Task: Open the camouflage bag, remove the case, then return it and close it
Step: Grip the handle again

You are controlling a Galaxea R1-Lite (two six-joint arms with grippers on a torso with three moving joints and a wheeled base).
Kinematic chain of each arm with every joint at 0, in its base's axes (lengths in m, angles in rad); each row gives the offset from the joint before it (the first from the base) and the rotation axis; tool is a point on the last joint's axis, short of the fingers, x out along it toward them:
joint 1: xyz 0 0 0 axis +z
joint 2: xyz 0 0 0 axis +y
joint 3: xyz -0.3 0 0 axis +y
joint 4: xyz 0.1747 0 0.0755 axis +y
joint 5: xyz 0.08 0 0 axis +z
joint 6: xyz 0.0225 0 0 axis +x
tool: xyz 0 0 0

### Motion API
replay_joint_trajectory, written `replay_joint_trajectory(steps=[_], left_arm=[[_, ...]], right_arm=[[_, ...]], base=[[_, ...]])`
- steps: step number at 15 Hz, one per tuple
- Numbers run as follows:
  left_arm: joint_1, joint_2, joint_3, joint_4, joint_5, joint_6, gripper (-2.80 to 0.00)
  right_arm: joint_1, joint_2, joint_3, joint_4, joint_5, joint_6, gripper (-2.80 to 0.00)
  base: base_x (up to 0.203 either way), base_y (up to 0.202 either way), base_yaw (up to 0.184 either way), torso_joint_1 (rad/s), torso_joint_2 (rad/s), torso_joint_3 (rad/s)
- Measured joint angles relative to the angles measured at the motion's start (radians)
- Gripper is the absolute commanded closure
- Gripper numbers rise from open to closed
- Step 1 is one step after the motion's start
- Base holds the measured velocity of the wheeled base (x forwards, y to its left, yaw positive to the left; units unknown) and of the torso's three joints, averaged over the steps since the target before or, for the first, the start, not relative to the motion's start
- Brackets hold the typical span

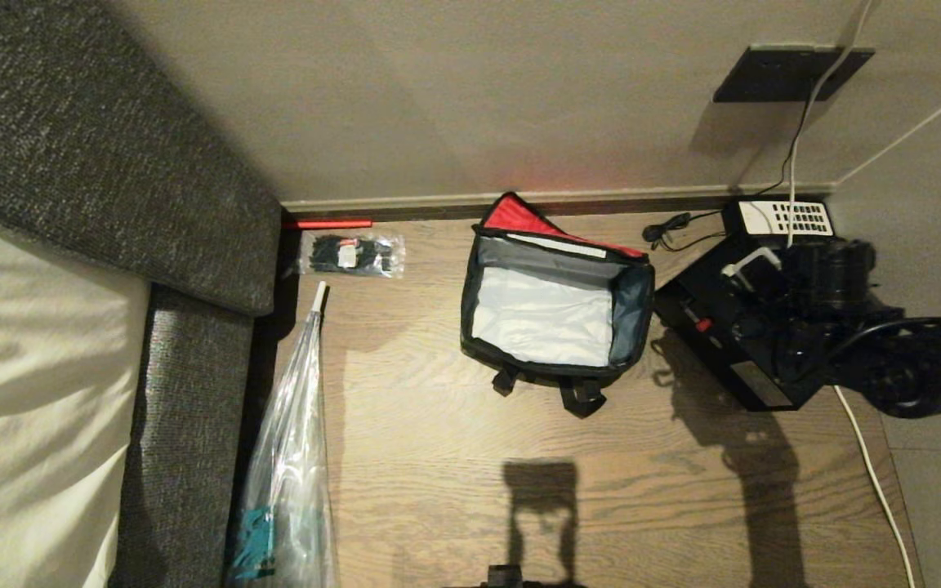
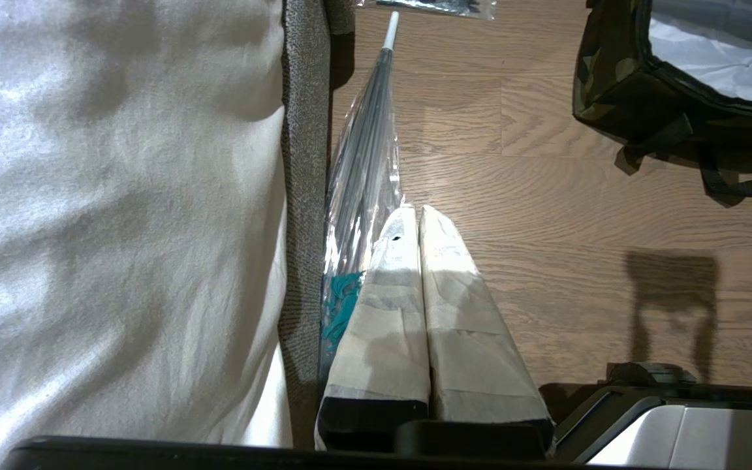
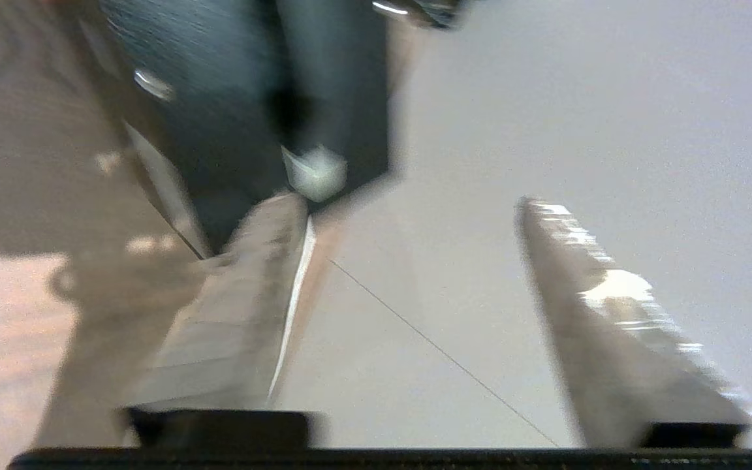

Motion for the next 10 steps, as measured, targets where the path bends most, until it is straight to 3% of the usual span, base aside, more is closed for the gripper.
replay_joint_trajectory(steps=[6,10], left_arm=[[0.0,0.0,0.0,0.0,0.0,0.0,0.0],[0.0,0.0,0.0,0.0,0.0,0.0,0.0]], right_arm=[[0.001,-0.672,0.244,0.378,0.047,0.079,0.0],[-0.018,-1.104,0.408,0.667,0.059,0.219,0.0]], base=[[0.0,0.0,0.0,0.0,0.0,0.0],[0.0,0.0,0.0,0.0,0.0,0.0]])
